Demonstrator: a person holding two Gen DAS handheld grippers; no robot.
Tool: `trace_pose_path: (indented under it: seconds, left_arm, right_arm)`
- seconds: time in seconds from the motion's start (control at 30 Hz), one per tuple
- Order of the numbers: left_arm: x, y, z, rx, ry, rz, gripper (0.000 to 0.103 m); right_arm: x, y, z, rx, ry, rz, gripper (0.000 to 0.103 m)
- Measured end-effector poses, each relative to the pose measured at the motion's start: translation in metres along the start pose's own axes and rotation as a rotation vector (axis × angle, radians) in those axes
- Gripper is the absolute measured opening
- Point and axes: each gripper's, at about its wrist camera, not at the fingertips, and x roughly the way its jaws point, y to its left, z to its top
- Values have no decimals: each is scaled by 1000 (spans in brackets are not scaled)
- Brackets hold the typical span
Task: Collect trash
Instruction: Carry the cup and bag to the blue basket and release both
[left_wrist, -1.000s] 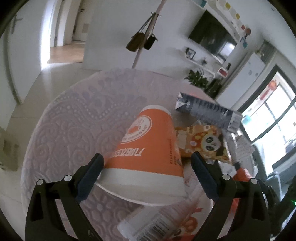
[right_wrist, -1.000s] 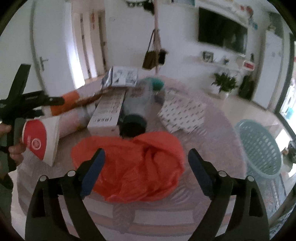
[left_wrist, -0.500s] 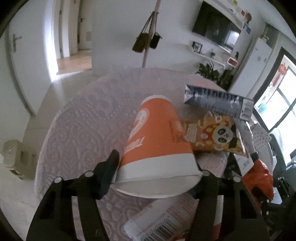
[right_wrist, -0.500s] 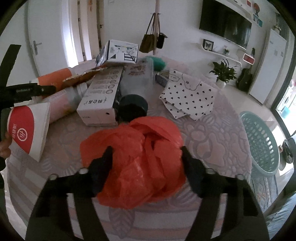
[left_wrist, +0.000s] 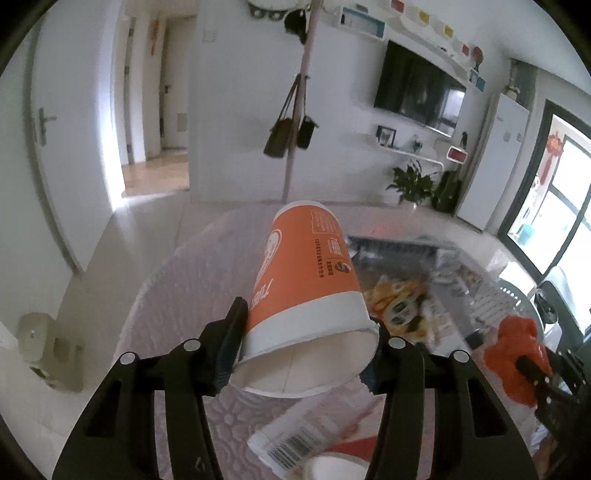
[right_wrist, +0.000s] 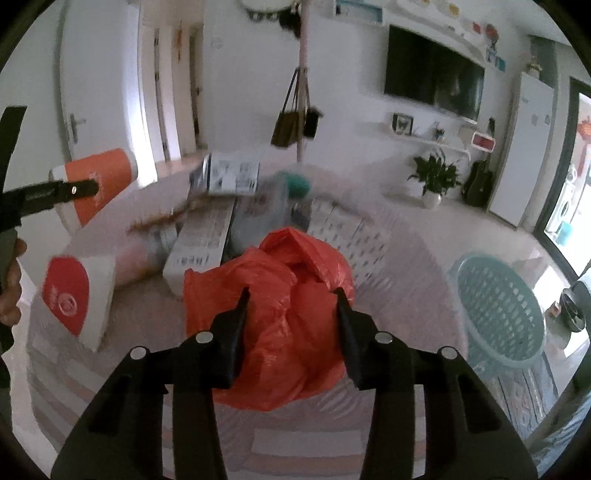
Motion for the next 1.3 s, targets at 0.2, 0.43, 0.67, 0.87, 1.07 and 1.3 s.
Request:
trace_pose_path:
  seconds: [0.2,0.43,0.67,0.87,1.07,1.3]
  left_arm:
    - [-46,-55,16,32,-100,-73,51]
    - [-42,-159,34,103,-119,-257,51]
    - [22,-262,46,132,-38,-415,52]
    - [98,-334,33,157,82,-496,52]
    - [165,-385,6,180,235,-557,52]
    - [207,-417,-13,219,335,-577,57]
  right_arm:
    - [-32,-36,17,55,-139,-36,39]
    - [-41,-115,33,161,-210,-156,39]
    - [-22,-216,31,341,-179,-304,39]
    - [31,-291,13,549,-50,-349,39]
    - [79,-327,-18,643,92,-402,41]
    - [109,-353,-44,722,197,-411,54]
